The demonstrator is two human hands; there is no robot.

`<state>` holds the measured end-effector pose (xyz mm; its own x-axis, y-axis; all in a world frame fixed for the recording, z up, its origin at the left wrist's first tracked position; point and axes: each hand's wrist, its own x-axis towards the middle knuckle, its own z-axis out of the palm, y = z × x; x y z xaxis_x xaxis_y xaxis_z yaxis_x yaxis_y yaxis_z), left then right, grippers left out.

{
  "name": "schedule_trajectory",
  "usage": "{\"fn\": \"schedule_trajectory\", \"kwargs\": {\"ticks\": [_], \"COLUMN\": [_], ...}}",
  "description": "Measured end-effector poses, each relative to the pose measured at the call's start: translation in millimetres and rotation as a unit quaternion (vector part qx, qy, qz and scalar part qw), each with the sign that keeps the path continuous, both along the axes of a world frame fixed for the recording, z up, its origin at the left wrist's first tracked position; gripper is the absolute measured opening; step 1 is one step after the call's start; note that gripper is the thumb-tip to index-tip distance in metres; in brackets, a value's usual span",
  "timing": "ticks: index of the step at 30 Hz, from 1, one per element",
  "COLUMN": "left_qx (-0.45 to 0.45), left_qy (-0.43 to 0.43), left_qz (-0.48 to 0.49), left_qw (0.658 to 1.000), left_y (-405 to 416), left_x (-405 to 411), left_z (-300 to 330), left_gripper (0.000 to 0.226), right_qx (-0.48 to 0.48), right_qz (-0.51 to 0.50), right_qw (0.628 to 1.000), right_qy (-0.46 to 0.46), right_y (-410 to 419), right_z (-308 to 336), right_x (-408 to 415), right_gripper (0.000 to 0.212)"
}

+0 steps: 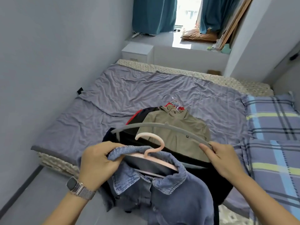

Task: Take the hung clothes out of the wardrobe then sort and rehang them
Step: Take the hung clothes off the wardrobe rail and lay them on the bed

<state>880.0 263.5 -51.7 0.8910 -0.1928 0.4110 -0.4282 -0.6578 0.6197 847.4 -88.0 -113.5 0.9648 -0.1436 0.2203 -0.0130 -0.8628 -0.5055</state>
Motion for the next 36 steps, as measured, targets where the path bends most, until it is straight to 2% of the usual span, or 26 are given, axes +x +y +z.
{"fn": "schedule_trajectory", "kwargs": {"ticks": [5, 11, 14, 16, 17, 19, 20, 22, 24, 26, 28, 30, 33, 35, 36], "left_qx": [-0.009, 0.016, 0.037, 0.046, 0.051, 0.055, 0.054, 0.049, 0.04, 0.038, 0.046, 0.06, 0.056, 0.042, 0.052], "left_qy": [0.006, 0.042, 0.049, 0.046, 0.046, 0.05, 0.054, 0.06, 0.064, 0.072, 0.085, 0.088, 0.079, 0.05, 0.028], "left_qz": [0.016, 0.048, 0.064, 0.074, 0.08, 0.085, 0.084, 0.085, 0.088, 0.094, 0.102, 0.104, 0.099, 0.086, 0.082], "left_qw": [1.0, 0.998, 0.996, 0.995, 0.994, 0.994, 0.993, 0.993, 0.993, 0.992, 0.99, 0.989, 0.99, 0.994, 0.995], "left_y": [-41, -91, -113, -124, -127, -132, -133, -134, -136, -139, -143, -151, -165, -169, -169], "left_x": [31, 76, 86, 94, 98, 105, 107, 112, 117, 123, 130, 138, 152, 164, 170], "left_z": [17, 28, 20, 15, 13, 11, 10, 8, 5, 0, -5, -8, -8, -2, 1], "left_gripper": [0.027, 0.029, 0.032, 0.033, 0.034, 0.037, 0.037, 0.036, 0.036, 0.035, 0.031, 0.028, 0.024, 0.022, 0.031], "right_qx": [0.008, -0.043, -0.114, -0.151, -0.139, -0.036, 0.05, 0.207, 0.307, 0.348, 0.343, 0.302, 0.211, 0.214, 0.217], "right_qz": [0.0, -0.008, -0.027, -0.03, -0.006, 0.087, 0.148, 0.242, 0.243, 0.235, 0.271, 0.265, 0.199, 0.163, 0.148], "right_qw": [1.0, 0.998, 0.992, 0.978, 0.979, 0.986, 0.972, 0.905, 0.855, 0.854, 0.868, 0.899, 0.955, 0.963, 0.965], "right_qy": [-0.008, -0.042, 0.055, 0.14, 0.146, 0.139, 0.174, 0.282, 0.338, 0.307, 0.236, 0.173, 0.072, 0.028, 0.022], "right_y": [-56, -137, -163, -159, -150, -123, -108, -75, -59, -57, -61, -63, -57, -59, -64], "right_z": [21, 71, 54, 33, 21, 1, -4, -7, -8, -3, 7, 11, 7, 12, 17], "right_x": [73, 227, 291, 304, 302, 281, 260, 208, 163, 127, 103, 95, 111, 133, 148], "right_gripper": [0.063, 0.062, 0.053, 0.068, 0.074, 0.069, 0.063, 0.059, 0.036, 0.032, 0.022, 0.011, 0.018, 0.014, 0.012]}}
